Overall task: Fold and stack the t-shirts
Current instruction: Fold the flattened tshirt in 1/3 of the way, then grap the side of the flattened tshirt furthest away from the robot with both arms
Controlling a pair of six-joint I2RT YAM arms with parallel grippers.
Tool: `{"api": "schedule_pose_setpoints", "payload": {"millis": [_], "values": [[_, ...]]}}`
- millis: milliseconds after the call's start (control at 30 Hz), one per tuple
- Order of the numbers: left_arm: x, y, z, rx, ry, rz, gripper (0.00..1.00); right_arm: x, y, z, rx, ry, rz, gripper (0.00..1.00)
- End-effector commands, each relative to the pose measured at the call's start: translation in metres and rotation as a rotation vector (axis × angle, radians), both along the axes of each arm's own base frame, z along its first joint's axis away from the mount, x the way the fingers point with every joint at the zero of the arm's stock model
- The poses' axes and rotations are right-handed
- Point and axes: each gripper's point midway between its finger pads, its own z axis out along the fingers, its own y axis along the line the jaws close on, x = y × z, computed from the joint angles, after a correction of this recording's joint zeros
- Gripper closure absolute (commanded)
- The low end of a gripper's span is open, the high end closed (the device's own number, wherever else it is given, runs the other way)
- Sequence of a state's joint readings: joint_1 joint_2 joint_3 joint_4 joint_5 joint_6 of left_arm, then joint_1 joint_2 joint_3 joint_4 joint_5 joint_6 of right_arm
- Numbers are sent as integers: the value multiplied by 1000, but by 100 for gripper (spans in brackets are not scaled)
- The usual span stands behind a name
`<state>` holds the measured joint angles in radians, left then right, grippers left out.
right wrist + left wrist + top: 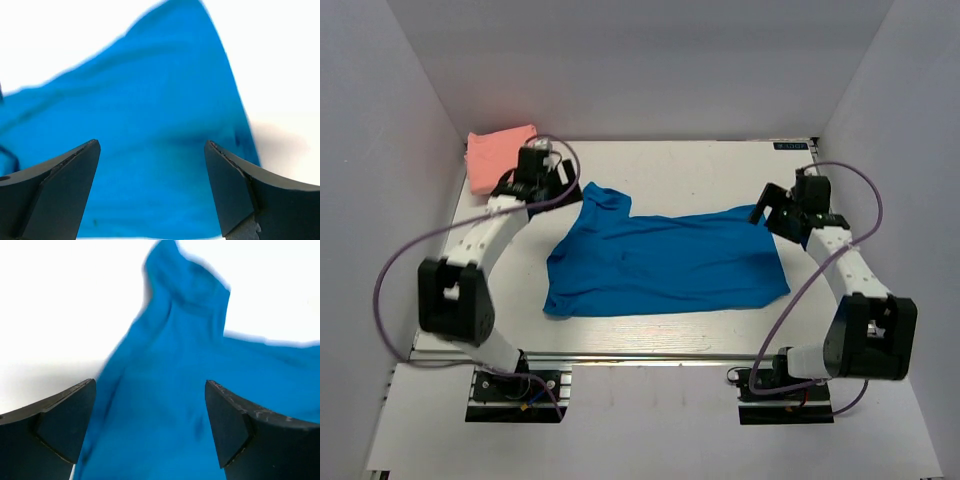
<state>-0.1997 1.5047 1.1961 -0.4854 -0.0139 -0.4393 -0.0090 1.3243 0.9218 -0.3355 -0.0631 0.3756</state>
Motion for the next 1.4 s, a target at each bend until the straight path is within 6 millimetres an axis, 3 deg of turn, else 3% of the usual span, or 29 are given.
{"api": "schedule_pose_setpoints", "payload": {"millis": [0, 33, 67, 100, 133, 167, 200, 233, 267, 333, 367, 400, 467, 500, 533, 633, 800, 967, 1067, 1100, 1200, 1267, 1367], "values": [[51, 1, -16, 82, 11, -37, 0, 25, -10, 3, -52, 6, -21, 10], [74, -2, -2, 114, -41, -72, 0, 34, -11, -4, -56, 33, -24, 10], [89, -1, -3, 137, -49, -69, 0, 38, -11, -6, -56, 40, -24, 10], [102, -2, -34, 163, 13, -89, 0, 47, -12, 1, -59, 26, -27, 10], [112, -5, -40, 216, 12, -130, 0, 56, -12, 7, -59, 12, -25, 10], [133, -6, -26, 233, -26, -119, 0, 61, -20, -3, -91, 40, -50, 10], [142, -8, -61, 247, 38, -144, 0, 75, -22, 3, -108, 31, -54, 10], [150, -9, -69, 261, 48, -158, 0, 79, -24, -7, -114, 63, -59, 10], [163, -8, -62, 273, 33, -143, 0, 92, -26, -8, -135, 62, -55, 10], [178, -11, -69, 284, 30, -153, 0, 110, -27, -5, -139, 65, -55, 10], [179, -8, -91, 302, 64, -145, 0, 114, -29, -9, -142, 72, -60, 10], [183, -11, -94, 289, 54, -154, 0, 127, -29, -17, -142, 81, -58, 10], [187, -24, -101, 239, 27, -197, 0, 135, -28, -22, -137, 90, -57, 10], [187, -29, -103, 219, 22, -216, 0, 140, -27, -40, -138, 135, -48, 10], [183, -31, -112, 208, 34, -229, 2, 148, -27, -36, -137, 124, -51, 10], [175, -45, -120, 145, 32, -290, 8, 155, -31, -58, -150, 172, -63, 10], [167, -65, -129, 52, 27, -367, 16, 160, -33, -72, -162, 195, -77, 10], [157, -68, -140, 35, 38, -396, 49, 158, -38, -82, -177, 218, -102, 10], [153, -69, -141, 28, 40, -403, 91, 161, -38, -85, -179, 215, -102, 10], [147, -68, -145, 28, 54, -403, 100, 162, -38, -87, -178, 218, -106, 10], [147, -71, -137, 13, 7, -417, 100, 163, -34, -89, -163, 222, -98, 12], [152, -74, -119, 7, -53, -424, 100, 153, -31, -100, -151, 260, -89, 14], [154, -75, -106, -1, -115, -416, 100, 154, -27, -103, -134, 247, -79, 23]]}}
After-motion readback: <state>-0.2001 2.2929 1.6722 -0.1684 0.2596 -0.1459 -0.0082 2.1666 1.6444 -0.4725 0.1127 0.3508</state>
